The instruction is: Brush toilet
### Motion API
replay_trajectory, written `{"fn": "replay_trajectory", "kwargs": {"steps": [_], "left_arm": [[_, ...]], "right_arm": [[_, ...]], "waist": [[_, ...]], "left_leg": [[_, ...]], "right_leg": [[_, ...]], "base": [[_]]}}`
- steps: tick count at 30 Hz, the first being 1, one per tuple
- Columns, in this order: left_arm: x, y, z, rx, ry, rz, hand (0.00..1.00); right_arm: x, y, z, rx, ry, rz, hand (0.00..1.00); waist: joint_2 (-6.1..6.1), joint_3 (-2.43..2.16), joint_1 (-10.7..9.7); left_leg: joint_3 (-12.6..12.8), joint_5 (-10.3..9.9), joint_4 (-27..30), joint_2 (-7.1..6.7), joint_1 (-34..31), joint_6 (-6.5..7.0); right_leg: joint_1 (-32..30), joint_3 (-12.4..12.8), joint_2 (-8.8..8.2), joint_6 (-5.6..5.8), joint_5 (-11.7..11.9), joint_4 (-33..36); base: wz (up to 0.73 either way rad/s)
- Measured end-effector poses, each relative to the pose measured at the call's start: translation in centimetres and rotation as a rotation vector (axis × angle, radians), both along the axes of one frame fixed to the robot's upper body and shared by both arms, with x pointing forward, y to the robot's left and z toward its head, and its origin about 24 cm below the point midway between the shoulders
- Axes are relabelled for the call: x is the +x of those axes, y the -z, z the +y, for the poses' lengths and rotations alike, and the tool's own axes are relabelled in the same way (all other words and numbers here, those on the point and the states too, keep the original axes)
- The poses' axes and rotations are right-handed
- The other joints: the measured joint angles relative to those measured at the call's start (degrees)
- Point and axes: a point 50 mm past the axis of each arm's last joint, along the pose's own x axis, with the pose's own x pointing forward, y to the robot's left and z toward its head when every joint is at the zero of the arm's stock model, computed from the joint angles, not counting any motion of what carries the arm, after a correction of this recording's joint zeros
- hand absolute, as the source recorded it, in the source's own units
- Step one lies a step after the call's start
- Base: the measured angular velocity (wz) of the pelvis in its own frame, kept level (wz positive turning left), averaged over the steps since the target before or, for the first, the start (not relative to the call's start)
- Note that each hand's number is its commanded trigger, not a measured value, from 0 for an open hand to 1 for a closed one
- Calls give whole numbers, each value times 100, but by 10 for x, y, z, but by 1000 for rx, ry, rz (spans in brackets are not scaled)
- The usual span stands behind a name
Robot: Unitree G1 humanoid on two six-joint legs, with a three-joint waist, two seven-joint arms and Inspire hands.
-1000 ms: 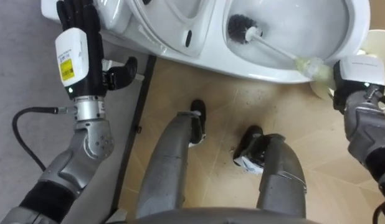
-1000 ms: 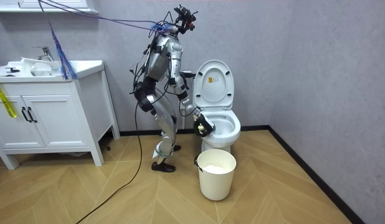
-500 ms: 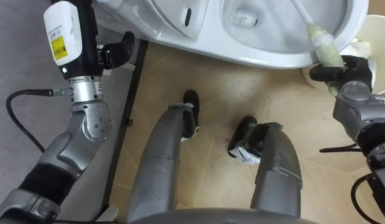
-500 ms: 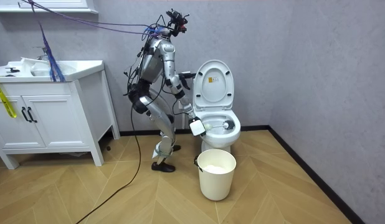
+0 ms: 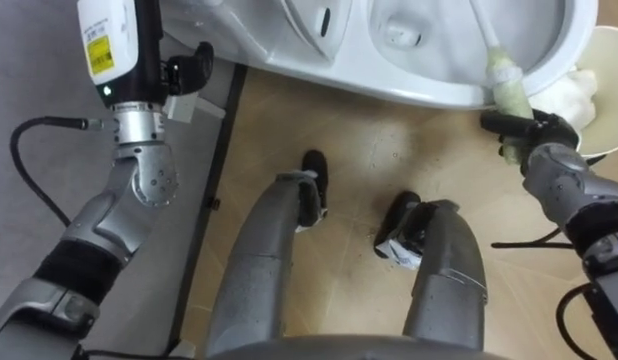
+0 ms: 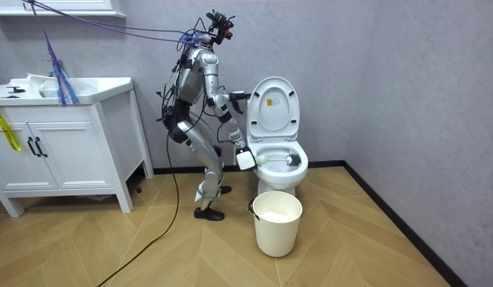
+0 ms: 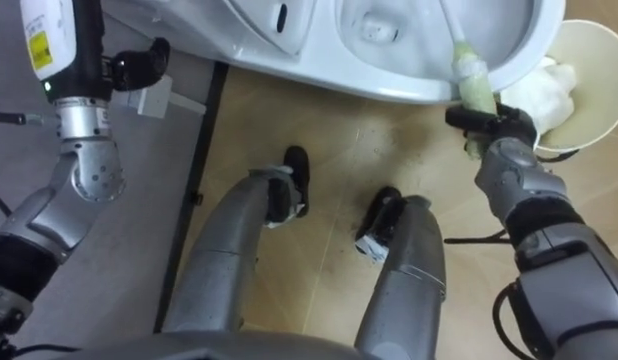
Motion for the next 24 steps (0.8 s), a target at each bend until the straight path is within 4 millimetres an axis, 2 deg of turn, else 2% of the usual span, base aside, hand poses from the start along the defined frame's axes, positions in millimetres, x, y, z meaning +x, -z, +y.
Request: {"fn": "replay_trajectory", "kwargs": {"steps": [5,11,14,16,17,18,19,20,22,24], "left_arm": [[-11,18,3,4,-6,110,0],[-33,48,13,-7,-44,269,0],[-47,61,22,-35,-90,338,0],[-66,80,26,-72,-120,432,0],[-71,85,26,-84,-125,453,0],[-83,93,27,-103,-142,496,0],[-98,102,29,-123,-169,539,0],[-105,105,31,-142,-185,560,0],[-141,121,40,-220,-269,654,0],[-164,128,46,-288,-337,707,0]], "right_arm": [[-10,7,-6,-107,-50,58,100],[-35,25,-12,-172,-83,139,100],[-47,35,-7,-225,-127,165,100],[-69,49,-5,-257,-158,215,100],[-76,53,-4,-257,-162,226,100],[-92,61,-1,-256,-178,251,100],[-109,66,1,-254,-192,258,100],[-115,67,3,-249,-191,247,100],[-140,70,8,-227,-169,196,100],[-159,68,7,-218,-140,169,100]], "waist": [[10,-1,-6],[-3,-6,-5],[-41,-33,-8],[-160,-129,-50],[-184,-159,-64],[-253,-232,-100],[-291,-265,-152],[-311,-284,-162],[-427,-352,-243],[-488,-384,-252]], "left_leg": [[80,-32,-238,-15,611,59],[105,-75,-694,-54,1478,-5],[105,-108,-892,-7,1862,-61],[103,-96,-1192,-71,2352,-93],[99,-96,-1265,-84,2493,-94],[80,-102,-1407,-96,2772,-106],[43,-124,-1564,-99,3087,-143],[24,-134,-1628,-97,3226,-157],[-9,-187,-1926,-89,3859,-222],[-44,-265,-2047,-72,4241,-259]], "right_leg": [[585,-15,-5,60,23,-268],[1436,-26,95,110,41,-779],[1873,-63,199,119,79,-1110],[2374,-126,213,155,75,-1400],[2538,-154,225,171,75,-1502],[2871,-203,272,217,87,-1733],[3264,-280,333,256,105,-2004],[3447,-303,377,280,121,-2150],[4165,-377,509,340,209,-2677],[4635,-455,602,375,258,-3032]], "base": [[-2],[0],[-6],[8],[15],[16],[15],[9],[0],[4]]}}
